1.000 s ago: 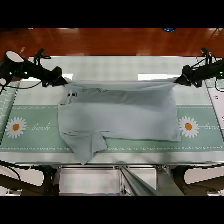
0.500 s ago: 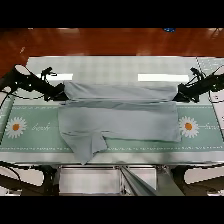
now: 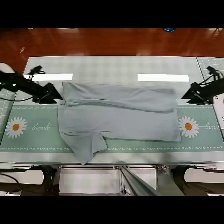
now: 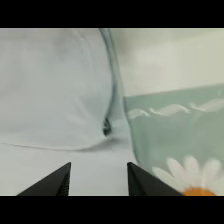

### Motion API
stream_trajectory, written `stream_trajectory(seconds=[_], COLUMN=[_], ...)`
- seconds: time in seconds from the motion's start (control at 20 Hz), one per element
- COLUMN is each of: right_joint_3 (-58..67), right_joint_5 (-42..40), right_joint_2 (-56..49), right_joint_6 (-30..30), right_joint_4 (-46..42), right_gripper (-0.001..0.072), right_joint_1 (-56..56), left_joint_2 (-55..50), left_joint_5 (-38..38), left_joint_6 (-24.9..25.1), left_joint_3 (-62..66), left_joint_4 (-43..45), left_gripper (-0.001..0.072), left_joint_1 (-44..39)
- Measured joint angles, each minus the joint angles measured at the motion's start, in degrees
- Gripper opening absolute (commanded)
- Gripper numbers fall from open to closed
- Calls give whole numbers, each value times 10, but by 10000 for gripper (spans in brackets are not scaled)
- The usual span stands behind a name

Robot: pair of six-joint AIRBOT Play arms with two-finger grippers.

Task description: Fold the shirts.

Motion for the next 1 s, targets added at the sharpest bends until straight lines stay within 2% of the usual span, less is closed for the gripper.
stream_trajectory(seconds=[0.15, 0.25, 0.4, 0.5, 0.7, 1.0], right_joint_3=[-87, -175, -291, -339, -378, -391], right_joint_5=[-37, -69, -96, -104, -107, -126], right_joint_2=[92, 157, 229, 257, 279, 286], right_joint_6=[-7, -30, -64, -79, -96, -98], right_joint_4=[17, 63, 143, 175, 205, 226], right_gripper=[414, 413, 410, 410, 410, 410], right_joint_1=[-43, -62, -64, -54, -37, -31], left_joint_2=[105, 175, 250, 275, 291, 292], left_joint_5=[17, 28, 69, 83, 101, 124], left_joint_6=[28, 54, 56, 51, 35, -12], left_joint_3=[-120, -224, -364, -430, -482, -500], left_joint_4=[0, 0, -39, -63, -83, -60], left_gripper=[509, 509, 509, 509, 509, 508], left_joint_1=[66, 121, 190, 208, 177, 80])
